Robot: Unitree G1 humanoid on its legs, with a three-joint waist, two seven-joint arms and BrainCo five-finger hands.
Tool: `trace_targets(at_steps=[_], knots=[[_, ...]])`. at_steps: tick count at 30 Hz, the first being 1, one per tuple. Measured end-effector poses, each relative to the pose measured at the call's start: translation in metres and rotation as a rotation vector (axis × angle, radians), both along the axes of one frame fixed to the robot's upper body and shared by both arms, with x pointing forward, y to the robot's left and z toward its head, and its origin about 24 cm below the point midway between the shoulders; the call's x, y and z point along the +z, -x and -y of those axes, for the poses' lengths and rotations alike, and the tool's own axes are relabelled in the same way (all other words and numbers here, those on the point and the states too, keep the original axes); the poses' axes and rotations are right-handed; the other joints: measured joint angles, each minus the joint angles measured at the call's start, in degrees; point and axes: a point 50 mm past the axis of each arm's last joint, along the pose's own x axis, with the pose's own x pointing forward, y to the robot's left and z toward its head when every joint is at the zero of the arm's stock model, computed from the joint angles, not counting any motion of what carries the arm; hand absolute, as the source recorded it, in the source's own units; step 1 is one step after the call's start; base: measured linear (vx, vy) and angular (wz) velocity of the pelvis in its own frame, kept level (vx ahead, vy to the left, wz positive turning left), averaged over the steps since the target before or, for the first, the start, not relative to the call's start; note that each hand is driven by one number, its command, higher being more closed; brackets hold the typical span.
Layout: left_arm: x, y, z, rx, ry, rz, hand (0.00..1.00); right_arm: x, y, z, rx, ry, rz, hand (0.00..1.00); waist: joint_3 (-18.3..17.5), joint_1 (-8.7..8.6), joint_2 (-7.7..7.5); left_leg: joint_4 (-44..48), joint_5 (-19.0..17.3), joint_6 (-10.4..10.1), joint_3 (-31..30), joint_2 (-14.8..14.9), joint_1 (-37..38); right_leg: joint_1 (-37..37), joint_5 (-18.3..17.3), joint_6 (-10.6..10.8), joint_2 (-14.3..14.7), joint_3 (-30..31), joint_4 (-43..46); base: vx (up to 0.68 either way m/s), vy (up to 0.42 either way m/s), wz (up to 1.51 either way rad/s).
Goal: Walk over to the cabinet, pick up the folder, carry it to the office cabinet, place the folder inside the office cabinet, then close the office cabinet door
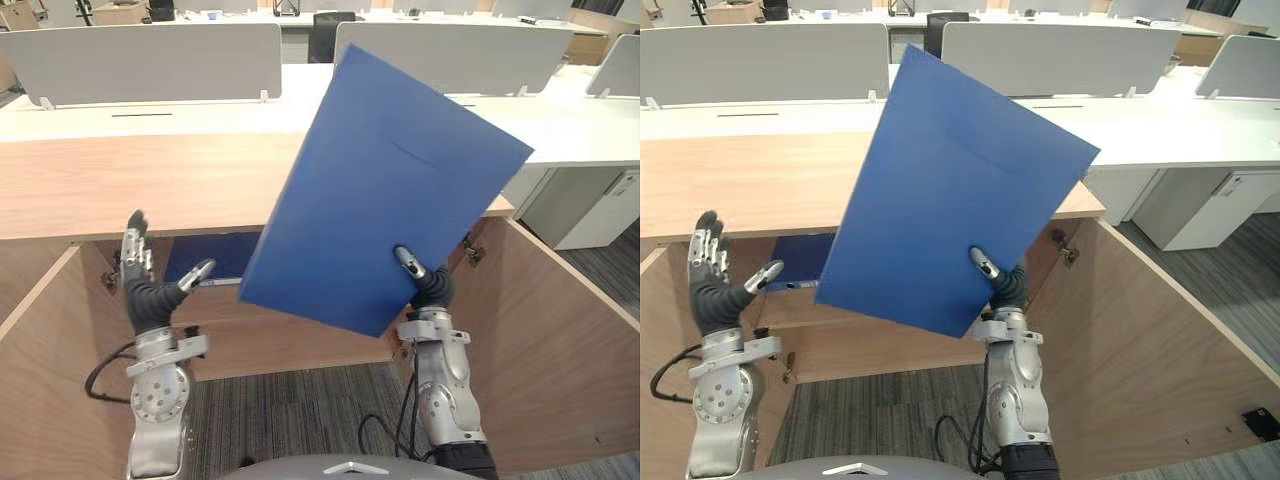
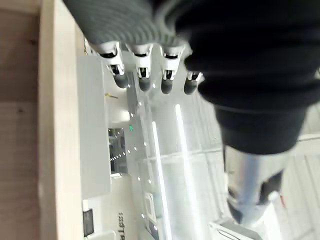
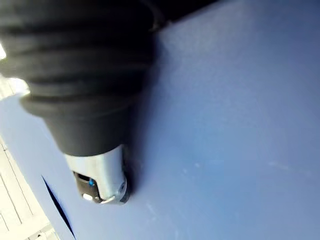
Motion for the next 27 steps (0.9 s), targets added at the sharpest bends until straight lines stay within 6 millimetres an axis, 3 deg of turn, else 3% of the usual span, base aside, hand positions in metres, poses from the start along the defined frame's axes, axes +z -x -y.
trace_targets(at_steps=[5, 10, 18, 23, 27], knots=[[-0.028, 0.011, -0.024, 0.127, 0.019, -0.143, 0.0, -0.003, 0.004, 0.015, -0.088, 0.038, -0.024, 1.0, 0.0, 0.4, 0.01, 0.0, -0.2, -0.4, -0.6, 0.0, -0.3, 0.2, -0.1, 0.0, 0.0, -0.7, -0.1, 0.0, 0.004, 0.06], [-0.052, 0.021, -0.033, 0.166, 0.043, -0.269, 0.0, -0.005, 0.005, 0.022, -0.138, 0.096, -0.057, 1.0, 0.0, 0.65, 0.0, 0.0, -0.2, -0.4, -0.7, 0.0, -0.6, 0.1, -0.3, 0.4, -0.1, -0.8, -0.2, 0.0, 0.001, 0.01], [-0.132, 0.043, -0.027, 0.109, 0.111, -0.668, 0.0, -0.004, 0.007, 0.026, -0.208, 0.189, -0.081, 1.0, 0.1, 0.89, -0.06, 0.0, -0.2, -0.5, -2.1, 0.0, -2.2, -0.6, -0.4, 0.1, 0.0, -2.1, -0.8, 0.01, -0.001, 0.07], [-0.174, 0.065, -0.018, 0.051, 0.129, -0.906, 0.0, -0.002, 0.005, 0.014, -0.176, 0.278, -0.075, 1.0, 0.2, 0.97, -0.21, 0.0, -0.1, -0.4, -2.0, 0.0, -3.2, -1.5, -0.1, 0.3, 0.0, -2.0, -0.9, 0.01, -0.002, -0.01], [-0.202, 0.083, -0.018, 0.032, 0.149, -1.071, 0.0, 0.007, -0.003, -0.013, -0.061, 0.441, -0.016, 1.0, 2.0, 1.05, -0.19, 0.0, -0.2, -0.5, -1.7, 0.3, -3.8, -2.5, 0.0, 0.1, 0.3, -1.6, -0.6, 0.01, -0.004, -0.06]])
